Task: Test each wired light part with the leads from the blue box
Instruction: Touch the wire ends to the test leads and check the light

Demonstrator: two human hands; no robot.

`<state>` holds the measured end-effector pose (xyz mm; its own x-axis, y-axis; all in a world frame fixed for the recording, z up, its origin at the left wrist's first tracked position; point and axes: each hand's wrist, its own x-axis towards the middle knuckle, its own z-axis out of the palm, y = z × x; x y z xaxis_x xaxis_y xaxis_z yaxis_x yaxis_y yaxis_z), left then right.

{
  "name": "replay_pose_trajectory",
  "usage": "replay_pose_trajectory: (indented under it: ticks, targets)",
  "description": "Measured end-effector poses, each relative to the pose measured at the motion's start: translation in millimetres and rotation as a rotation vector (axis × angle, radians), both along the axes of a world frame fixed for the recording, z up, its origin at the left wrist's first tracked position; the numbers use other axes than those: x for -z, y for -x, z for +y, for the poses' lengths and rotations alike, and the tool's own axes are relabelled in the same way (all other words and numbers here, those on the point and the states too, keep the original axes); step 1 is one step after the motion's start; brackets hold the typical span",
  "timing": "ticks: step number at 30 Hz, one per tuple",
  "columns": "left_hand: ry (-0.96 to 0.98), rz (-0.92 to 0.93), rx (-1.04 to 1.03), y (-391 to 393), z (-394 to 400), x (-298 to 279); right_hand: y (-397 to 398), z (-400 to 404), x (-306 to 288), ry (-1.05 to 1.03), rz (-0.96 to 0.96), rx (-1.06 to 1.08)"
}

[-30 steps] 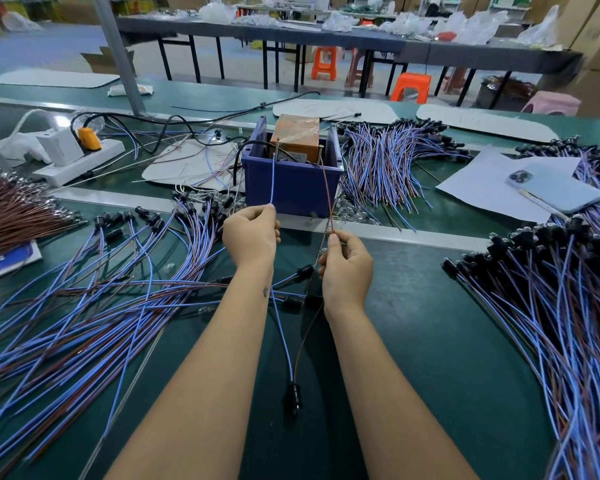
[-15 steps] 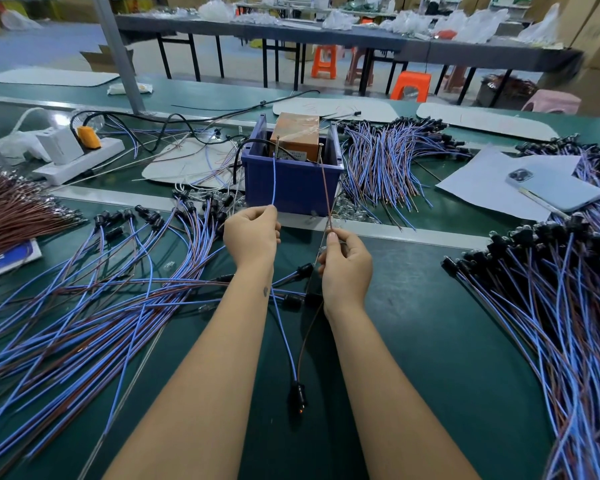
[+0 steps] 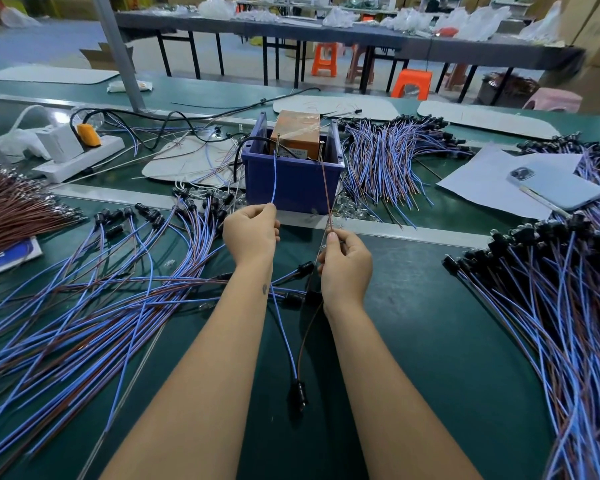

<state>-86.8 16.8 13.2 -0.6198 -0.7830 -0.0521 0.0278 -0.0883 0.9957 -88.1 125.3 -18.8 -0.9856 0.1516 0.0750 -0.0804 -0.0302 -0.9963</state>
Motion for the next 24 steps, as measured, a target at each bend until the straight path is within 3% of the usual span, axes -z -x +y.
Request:
replay_pose_trajectory:
  ticks: [7,14,24]
  targets:
    - [-0.034,-0.009,-0.004,0.5,-1.1,-1.8,0.9,-1.5,-1.1,-0.088,-0.020,0.015]
    - [-0.026,-0.022,-0.007,-1.4,-1.2,-2.5,-3.9,1.3,-3.7,0.022,-0.016,0.053]
    - [-0.041,-0.011,-0.009,-2.5,-1.4,-3.8,-4.4,0.8,-5.5,-0.023,-0.019,0.051]
